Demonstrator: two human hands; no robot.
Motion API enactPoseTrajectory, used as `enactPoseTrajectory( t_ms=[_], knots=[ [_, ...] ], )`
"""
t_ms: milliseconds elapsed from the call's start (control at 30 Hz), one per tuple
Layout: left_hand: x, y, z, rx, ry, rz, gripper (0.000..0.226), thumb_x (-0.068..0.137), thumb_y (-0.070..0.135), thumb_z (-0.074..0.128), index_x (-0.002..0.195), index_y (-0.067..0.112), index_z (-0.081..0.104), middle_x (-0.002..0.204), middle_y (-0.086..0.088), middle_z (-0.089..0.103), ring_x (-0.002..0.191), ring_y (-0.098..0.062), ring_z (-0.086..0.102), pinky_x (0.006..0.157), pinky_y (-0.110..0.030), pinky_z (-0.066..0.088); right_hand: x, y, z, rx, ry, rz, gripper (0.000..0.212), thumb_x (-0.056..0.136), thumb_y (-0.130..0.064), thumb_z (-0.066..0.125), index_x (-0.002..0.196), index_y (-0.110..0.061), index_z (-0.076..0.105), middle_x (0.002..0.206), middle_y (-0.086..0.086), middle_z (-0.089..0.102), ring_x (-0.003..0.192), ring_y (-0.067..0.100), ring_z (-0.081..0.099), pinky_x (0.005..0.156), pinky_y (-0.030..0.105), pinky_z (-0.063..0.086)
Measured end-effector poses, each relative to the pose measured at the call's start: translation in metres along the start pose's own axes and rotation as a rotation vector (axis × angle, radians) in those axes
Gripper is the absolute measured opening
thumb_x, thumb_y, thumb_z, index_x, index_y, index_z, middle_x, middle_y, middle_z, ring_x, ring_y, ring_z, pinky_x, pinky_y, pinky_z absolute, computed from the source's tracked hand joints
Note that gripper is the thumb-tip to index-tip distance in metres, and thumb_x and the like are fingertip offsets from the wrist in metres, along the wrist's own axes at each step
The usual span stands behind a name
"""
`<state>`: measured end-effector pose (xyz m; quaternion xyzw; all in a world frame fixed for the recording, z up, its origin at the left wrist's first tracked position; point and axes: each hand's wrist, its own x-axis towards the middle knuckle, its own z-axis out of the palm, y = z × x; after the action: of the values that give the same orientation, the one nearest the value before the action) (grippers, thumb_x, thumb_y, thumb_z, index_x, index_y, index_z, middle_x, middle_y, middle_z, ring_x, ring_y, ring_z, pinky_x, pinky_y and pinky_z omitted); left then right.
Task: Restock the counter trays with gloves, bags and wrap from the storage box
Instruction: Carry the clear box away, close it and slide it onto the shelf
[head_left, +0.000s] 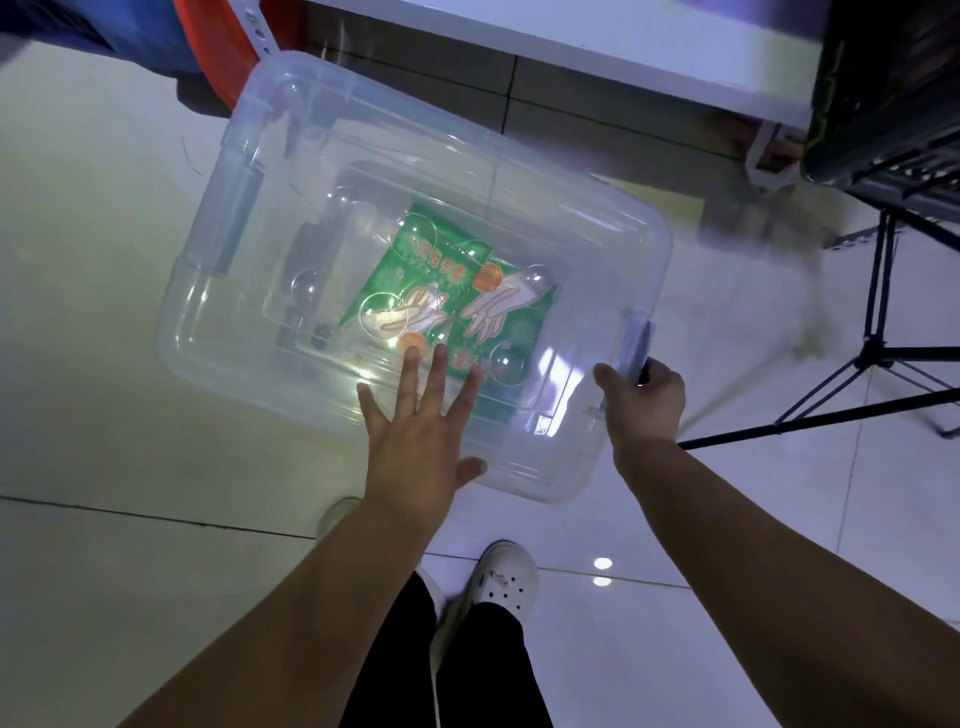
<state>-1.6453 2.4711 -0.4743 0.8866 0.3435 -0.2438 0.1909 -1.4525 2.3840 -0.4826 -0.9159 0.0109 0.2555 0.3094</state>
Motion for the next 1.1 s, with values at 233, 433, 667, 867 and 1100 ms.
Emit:
enactPoseTrajectory(
  t_ms=[233,433,667,867,1100],
  knots=[
    [0.004,0.015,-0.015,-0.122,0.159,-0.013,0.077,0.085,0.043,0.055,0.147,0.031,0.010,0.160,-0.003,0.004,0.145,-0.027,0.005,0.109,-0.054,0.019,0.018,-0.017,-0.006,-0.250,0.090,-0.115,0.035,0.076,-0.019,0.064,0.056,-0.012,0.037,0.077,0.010,0.043,0.062,0.027,0.043,0.058,0.030,0.033],
    [0.028,-0.084,-0.065,-0.270,0.413,-0.336,0.063,0.080,0.027,0.067,0.135,0.012,0.040,0.142,-0.017,0.041,0.127,-0.035,0.037,0.100,-0.044,0.029,0.001,-0.031,0.002,-0.410,0.241,-0.250,0.034,0.075,-0.005,0.065,0.109,-0.003,0.060,0.113,0.025,0.054,0.104,0.041,0.047,0.086,0.043,0.039],
    [0.099,-0.197,-0.102,-0.692,0.245,-0.632,0.079,0.081,0.042,0.066,0.137,-0.001,0.030,0.141,-0.021,0.039,0.125,-0.036,0.042,0.100,-0.044,0.038,-0.024,-0.081,0.056,-0.473,0.095,-0.721,0.044,0.072,0.002,0.070,0.114,-0.008,0.063,0.115,0.022,0.058,0.106,0.042,0.051,0.087,0.044,0.039],
    [0.108,-0.227,-0.096,-1.038,0.083,-0.685,0.072,0.069,0.050,0.075,0.117,0.001,0.050,0.107,-0.013,0.053,0.088,-0.028,0.059,0.071,-0.035,0.050,-0.013,-0.083,0.065,-0.412,0.208,-0.594,0.042,0.075,-0.001,0.067,0.116,-0.007,0.060,0.116,0.021,0.057,0.108,0.041,0.049,0.090,0.046,0.036],
    [0.103,-0.217,-0.090,-0.736,0.424,-0.563,0.044,0.076,0.040,0.072,0.106,0.011,0.057,0.100,-0.012,0.049,0.097,-0.033,0.051,0.076,-0.033,0.039,-0.003,-0.045,0.031,-0.522,0.389,-0.305,0.050,0.080,-0.012,0.066,0.123,0.004,0.045,0.126,0.031,0.046,0.111,0.049,0.042,0.088,0.055,0.036]
  ],
)
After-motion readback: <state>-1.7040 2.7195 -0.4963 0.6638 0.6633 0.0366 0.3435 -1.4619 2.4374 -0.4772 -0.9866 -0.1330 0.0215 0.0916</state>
